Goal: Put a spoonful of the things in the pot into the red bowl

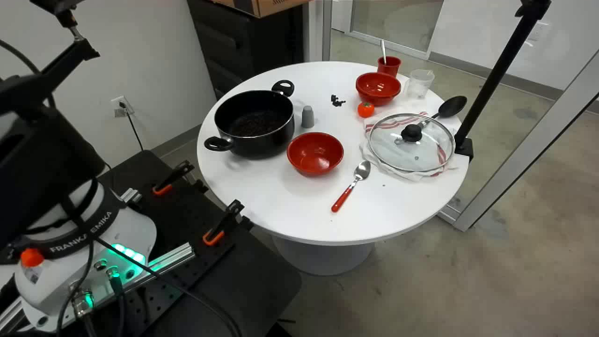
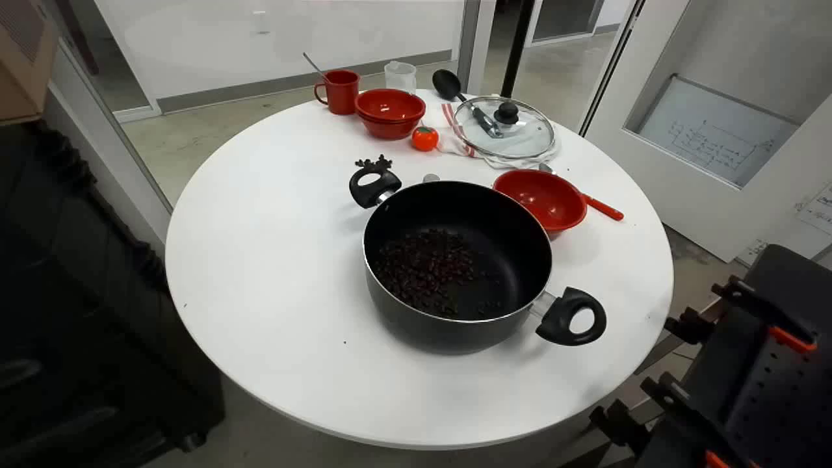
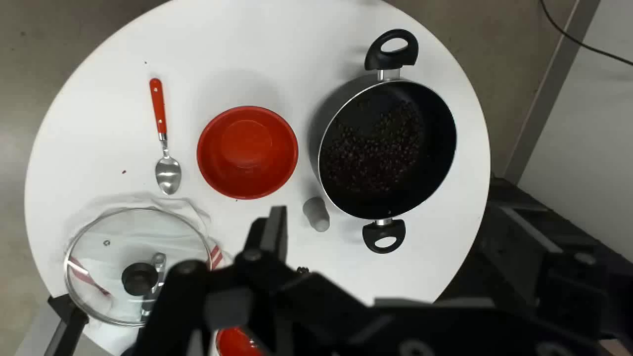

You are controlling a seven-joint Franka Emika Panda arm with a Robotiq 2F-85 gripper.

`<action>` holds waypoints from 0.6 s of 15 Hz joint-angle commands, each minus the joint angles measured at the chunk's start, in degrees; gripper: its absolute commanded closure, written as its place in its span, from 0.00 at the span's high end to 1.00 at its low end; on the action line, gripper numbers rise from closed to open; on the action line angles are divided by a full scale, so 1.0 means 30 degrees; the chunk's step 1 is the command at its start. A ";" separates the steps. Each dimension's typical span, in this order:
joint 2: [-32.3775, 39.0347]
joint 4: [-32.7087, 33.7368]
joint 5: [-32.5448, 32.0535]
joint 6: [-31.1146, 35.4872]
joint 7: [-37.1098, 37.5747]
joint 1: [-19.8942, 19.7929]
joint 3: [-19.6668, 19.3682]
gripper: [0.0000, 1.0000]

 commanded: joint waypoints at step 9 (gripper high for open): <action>0.1146 -0.1983 0.1139 0.4981 -0.2949 -0.0295 -0.1335 1.00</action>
